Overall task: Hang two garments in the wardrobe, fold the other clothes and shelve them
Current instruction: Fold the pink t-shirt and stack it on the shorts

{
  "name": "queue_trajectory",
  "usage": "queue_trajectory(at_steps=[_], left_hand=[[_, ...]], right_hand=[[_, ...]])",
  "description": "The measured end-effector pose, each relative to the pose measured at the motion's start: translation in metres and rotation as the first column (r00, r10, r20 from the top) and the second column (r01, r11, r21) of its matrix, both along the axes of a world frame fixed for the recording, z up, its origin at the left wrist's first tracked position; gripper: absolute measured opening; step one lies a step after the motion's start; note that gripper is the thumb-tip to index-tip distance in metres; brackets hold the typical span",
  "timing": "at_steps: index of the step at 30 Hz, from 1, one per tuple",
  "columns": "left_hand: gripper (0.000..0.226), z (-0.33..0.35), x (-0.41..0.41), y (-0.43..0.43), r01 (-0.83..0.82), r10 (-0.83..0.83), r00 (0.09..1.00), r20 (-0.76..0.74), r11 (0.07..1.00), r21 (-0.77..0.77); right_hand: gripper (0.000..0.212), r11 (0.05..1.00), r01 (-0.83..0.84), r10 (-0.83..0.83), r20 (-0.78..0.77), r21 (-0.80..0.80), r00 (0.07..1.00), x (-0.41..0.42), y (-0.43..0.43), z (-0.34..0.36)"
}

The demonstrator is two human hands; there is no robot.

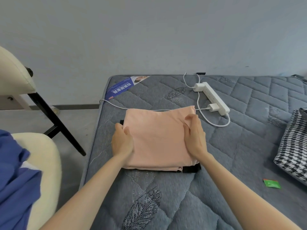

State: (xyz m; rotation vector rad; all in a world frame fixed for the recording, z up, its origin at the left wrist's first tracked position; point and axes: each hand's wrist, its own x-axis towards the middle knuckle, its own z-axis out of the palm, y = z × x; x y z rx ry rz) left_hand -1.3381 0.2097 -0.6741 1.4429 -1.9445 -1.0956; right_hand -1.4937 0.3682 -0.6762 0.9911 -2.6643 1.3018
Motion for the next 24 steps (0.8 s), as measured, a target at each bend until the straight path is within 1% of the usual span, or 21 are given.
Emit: queue_trajectory(at_steps=[2,4,6,8,9,10,11,12,13,14,15,16,17,18,20,22,24], left_hand=[[0.017,-0.003,0.004,0.004,-0.037,0.037,0.999,-0.033,0.999,-0.011],[0.013,-0.008,0.007,0.006,-0.042,0.043,0.999,-0.019,0.999,0.018],[0.004,-0.010,0.010,0.002,-0.027,0.029,0.999,-0.021,0.996,0.085],[0.014,-0.009,0.011,-0.001,0.010,-0.007,1.000,-0.021,0.992,0.129],[0.021,-0.007,0.011,-0.002,0.031,-0.032,0.999,0.009,0.994,0.109],[0.029,-0.006,0.010,-0.001,0.052,-0.053,0.997,0.064,0.998,0.025],[0.034,-0.006,0.009,0.000,0.095,-0.081,0.988,0.128,0.990,-0.104],[0.036,-0.005,0.007,0.002,0.155,-0.119,0.980,0.157,0.959,-0.237],[0.038,-0.003,0.004,0.005,0.226,-0.183,0.970,0.158,0.920,-0.321],[0.044,-0.002,-0.001,0.008,0.317,-0.272,0.947,0.173,0.882,-0.348],[0.050,-0.003,-0.008,0.010,0.425,-0.367,0.903,0.223,0.836,-0.347],[0.052,-0.006,-0.015,0.012,0.532,-0.444,0.841,0.309,0.779,-0.332],[0.053,-0.011,-0.021,0.014,0.615,-0.494,0.778,0.389,0.726,-0.307],[0.053,-0.016,-0.025,0.015,0.665,-0.521,0.728,0.446,0.695,-0.274],[0.053,-0.026,-0.028,0.015,0.702,-0.528,0.667,0.526,0.683,-0.204],[0.054,-0.039,-0.024,0.011,0.685,-0.484,0.663,0.571,0.700,-0.201],[0.056,-0.051,-0.020,0.009,0.647,-0.425,0.694,0.582,0.722,-0.244]], right_hand=[[0.016,1.000,0.002,-0.002,-0.010,0.010,1.000,-0.002,-0.001,0.000],[0.016,0.988,0.051,-0.052,0.006,0.144,0.999,-0.001,0.000,-0.005],[0.019,0.948,0.109,-0.139,0.081,0.300,0.987,0.002,0.002,-0.008],[0.022,0.922,0.125,-0.185,0.133,0.366,0.974,0.005,0.002,-0.005],[0.023,0.906,0.132,-0.196,0.123,0.403,0.973,0.007,0.002,-0.003],[0.027,0.881,0.157,-0.208,0.068,0.447,0.976,0.008,0.001,-0.001],[0.031,0.852,0.204,-0.213,-0.035,0.482,0.976,0.010,0.000,0.001],[0.036,0.840,0.249,-0.195,-0.158,0.482,0.968,0.011,-0.001,0.002],[0.038,0.861,0.254,-0.151,-0.254,0.441,0.955,0.013,-0.003,0.003],[0.039,0.895,0.205,-0.084,-0.301,0.397,0.950,0.015,-0.006,0.004],[0.038,0.912,0.124,0.003,-0.308,0.391,0.951,0.016,-0.011,0.004],[0.040,0.908,0.041,0.086,-0.283,0.417,0.955,0.018,-0.015,0.001],[0.043,0.892,-0.030,0.145,-0.223,0.451,0.964,0.020,-0.019,-0.005],[0.046,0.875,-0.080,0.168,-0.144,0.478,0.975,0.022,-0.021,-0.013],[0.049,0.860,-0.115,0.146,-0.023,0.496,0.989,0.023,-0.022,-0.030],[0.049,0.872,-0.086,0.106,-0.015,0.483,0.994,0.021,-0.021,-0.044],[0.049,0.872,-0.043,0.078,-0.051,0.487,0.996,0.020,-0.022,-0.051]])
